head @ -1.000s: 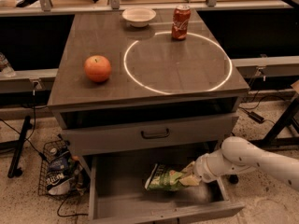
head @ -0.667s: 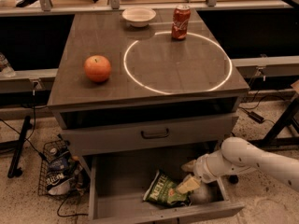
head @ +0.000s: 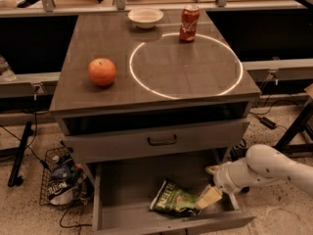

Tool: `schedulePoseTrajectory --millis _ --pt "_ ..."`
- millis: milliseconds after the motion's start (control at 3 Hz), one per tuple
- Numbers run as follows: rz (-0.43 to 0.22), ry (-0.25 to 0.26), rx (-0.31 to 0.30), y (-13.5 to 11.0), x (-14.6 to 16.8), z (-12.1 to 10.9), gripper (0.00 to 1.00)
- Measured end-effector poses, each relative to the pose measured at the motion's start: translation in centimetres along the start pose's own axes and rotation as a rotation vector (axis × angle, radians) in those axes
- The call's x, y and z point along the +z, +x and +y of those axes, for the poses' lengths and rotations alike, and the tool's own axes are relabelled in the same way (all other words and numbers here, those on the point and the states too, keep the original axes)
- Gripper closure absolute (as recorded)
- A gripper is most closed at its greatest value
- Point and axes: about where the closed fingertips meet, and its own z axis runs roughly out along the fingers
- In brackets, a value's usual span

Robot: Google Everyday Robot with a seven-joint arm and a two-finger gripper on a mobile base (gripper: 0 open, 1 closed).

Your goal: Place green jalapeno chip bag into middle drawer

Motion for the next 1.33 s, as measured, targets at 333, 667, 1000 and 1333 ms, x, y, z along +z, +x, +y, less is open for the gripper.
schedulePoseTrajectory --millis 333,667,1000,1333 --pt "-0.006 0.087 0.012 0.0 -5.4 0.2 0.37" --pt "-0.017 0.194 -0.037 -1.6 -11.3 0.8 0.60" --pt "-0.015 0.325 -0.168 -5.7 -18.2 1.9 0.83" --pt "-0.008 0.355 -0.199 -6.8 -19.8 2.3 1.00"
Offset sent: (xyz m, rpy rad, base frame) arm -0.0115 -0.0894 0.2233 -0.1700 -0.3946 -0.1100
